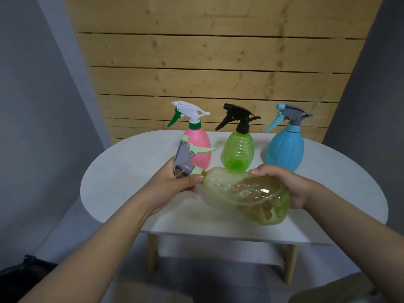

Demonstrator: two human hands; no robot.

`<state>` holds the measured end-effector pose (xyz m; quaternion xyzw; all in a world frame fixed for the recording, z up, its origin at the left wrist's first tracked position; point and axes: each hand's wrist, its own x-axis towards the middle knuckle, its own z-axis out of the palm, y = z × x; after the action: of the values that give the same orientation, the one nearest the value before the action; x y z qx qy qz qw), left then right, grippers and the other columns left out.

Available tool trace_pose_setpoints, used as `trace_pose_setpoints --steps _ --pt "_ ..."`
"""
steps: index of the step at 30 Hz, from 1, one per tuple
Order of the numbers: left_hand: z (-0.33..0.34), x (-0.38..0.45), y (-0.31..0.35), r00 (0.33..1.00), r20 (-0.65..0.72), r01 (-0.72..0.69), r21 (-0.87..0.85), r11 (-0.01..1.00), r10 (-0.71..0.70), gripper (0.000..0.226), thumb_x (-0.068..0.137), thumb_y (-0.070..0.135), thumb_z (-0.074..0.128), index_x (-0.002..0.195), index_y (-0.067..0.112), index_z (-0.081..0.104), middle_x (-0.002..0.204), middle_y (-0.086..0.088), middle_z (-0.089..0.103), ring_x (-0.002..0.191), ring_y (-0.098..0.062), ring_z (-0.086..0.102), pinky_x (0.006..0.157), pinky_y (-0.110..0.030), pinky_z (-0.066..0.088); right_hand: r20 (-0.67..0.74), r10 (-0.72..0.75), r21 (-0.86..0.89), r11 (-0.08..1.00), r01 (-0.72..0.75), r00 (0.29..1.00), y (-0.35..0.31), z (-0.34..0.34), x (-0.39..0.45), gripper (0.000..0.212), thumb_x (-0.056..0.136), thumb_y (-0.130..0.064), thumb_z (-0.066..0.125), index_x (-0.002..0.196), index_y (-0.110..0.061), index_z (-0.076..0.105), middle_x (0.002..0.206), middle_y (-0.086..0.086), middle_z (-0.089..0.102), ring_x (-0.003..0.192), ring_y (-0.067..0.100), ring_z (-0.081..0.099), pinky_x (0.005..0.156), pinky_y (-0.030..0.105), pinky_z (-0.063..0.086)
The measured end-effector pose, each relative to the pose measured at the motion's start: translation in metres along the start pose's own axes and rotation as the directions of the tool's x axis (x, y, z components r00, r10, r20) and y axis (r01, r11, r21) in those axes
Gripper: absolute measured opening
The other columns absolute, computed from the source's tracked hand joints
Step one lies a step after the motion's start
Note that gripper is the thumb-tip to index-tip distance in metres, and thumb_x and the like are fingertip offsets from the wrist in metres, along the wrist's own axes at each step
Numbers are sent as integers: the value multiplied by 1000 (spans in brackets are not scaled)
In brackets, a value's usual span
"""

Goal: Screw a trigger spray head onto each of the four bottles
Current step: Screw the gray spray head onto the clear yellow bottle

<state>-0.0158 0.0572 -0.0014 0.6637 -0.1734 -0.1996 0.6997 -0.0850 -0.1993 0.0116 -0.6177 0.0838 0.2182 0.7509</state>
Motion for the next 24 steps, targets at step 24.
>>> trace_pose_setpoints --steps 24 --pt "-10 -1 -2 988 -112 -134 -270 954 107 27 67 11 65 92 17 57 82 9 69 69 -5 66 62 -21 52 -182 2 -248 968 -48 983 -2 5 2 82 80 -73 31 102 1 60 72 25 70 51 28 66 43 26 52"
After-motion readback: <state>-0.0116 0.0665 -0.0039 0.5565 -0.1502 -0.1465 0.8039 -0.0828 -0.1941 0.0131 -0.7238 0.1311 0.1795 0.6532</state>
